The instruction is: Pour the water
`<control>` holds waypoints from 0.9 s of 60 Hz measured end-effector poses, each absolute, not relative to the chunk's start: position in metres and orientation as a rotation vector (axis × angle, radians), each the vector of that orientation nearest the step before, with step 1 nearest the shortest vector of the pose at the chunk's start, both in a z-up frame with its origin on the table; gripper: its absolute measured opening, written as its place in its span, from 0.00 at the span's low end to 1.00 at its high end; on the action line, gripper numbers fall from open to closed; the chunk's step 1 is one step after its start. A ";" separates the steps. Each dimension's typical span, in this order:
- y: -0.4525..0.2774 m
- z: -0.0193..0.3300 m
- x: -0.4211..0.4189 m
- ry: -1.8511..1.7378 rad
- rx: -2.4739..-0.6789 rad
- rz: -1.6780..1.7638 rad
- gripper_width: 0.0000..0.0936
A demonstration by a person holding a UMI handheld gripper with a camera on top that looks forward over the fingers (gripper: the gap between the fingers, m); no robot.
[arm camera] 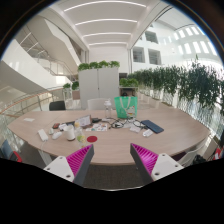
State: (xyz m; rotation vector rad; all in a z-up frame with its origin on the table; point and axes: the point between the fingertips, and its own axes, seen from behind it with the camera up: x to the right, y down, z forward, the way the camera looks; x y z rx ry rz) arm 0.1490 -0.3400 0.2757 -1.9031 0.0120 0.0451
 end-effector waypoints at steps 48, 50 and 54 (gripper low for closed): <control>-0.139 0.104 -0.058 0.023 -1.774 0.023 0.88; -0.121 0.105 -0.058 0.036 -1.756 0.016 0.88; -0.088 0.102 -0.052 0.061 -1.739 -0.014 0.88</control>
